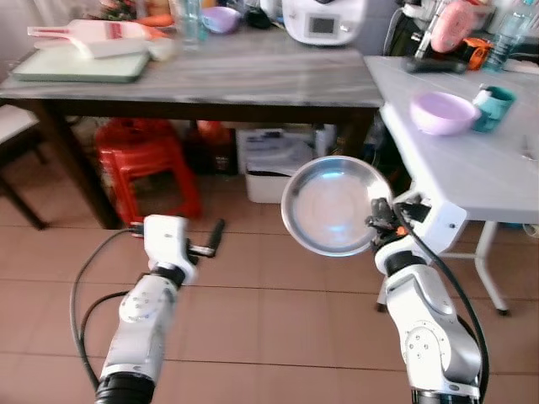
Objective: Setting the table
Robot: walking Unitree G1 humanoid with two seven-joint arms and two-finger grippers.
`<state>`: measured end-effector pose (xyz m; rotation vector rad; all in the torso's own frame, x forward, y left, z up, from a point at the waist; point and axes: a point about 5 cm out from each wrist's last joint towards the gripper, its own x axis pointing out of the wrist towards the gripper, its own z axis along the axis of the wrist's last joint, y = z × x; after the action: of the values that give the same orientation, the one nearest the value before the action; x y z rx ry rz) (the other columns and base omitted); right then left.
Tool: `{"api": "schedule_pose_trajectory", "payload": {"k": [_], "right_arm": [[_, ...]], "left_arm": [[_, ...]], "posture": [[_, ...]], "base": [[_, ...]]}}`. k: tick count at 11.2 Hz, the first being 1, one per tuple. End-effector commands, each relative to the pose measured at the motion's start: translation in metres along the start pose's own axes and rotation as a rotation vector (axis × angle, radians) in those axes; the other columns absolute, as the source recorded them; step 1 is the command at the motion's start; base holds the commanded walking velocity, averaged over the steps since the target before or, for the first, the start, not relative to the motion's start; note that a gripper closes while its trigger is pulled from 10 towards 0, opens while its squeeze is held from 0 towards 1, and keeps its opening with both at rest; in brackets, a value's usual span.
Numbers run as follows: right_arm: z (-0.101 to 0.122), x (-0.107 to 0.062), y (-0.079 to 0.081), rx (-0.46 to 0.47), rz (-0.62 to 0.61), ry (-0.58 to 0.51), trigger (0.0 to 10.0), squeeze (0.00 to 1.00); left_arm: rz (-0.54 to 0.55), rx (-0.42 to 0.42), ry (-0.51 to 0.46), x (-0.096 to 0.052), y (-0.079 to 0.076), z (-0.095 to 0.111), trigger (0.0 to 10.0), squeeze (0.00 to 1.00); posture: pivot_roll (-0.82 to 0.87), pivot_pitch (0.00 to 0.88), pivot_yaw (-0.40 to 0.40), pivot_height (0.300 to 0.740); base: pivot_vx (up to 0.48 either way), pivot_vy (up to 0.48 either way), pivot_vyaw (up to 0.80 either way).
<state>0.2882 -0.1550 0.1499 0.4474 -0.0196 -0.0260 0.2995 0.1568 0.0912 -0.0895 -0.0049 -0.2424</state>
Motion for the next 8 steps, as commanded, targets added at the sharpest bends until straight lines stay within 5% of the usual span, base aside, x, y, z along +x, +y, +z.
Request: {"api": "schedule_pose_trajectory", "payload": {"k": [1, 3, 8], "right_arm": [[0.0037, -0.0014, -0.0080, -0.007, -0.031, -0.018, 10.0, 0.00], [0.0030, -0.0014, -0.0065, -0.017, -0.021, -0.017, 10.0, 0.00], [0.0012, -0.0015, -0.0077, -0.026, -0.024, -0.017, 10.0, 0.00]], "left_arm": [[-0.018, -0.003, -0.033, 0.0040, -0.0084, 0.0044, 10.0, 0.00], [-0.045, -0.035, -0.036, 0.0038, -0.0073, 0.0082, 10.0, 0.00], [-0.068, -0.035, -0.042, 0.0049, -0.0110, 0.0103, 10.0, 0.00]], "posture": [[-0.01, 0.076, -0.014, 0.740], [0.00, 0.074, -0.013, 0.740], [0.00, 0.072, -0.012, 0.740]], "base": [[0.000, 0.000, 0.00], [0.000, 0.000, 0.00], [0.309, 0.000, 0.00]]}}
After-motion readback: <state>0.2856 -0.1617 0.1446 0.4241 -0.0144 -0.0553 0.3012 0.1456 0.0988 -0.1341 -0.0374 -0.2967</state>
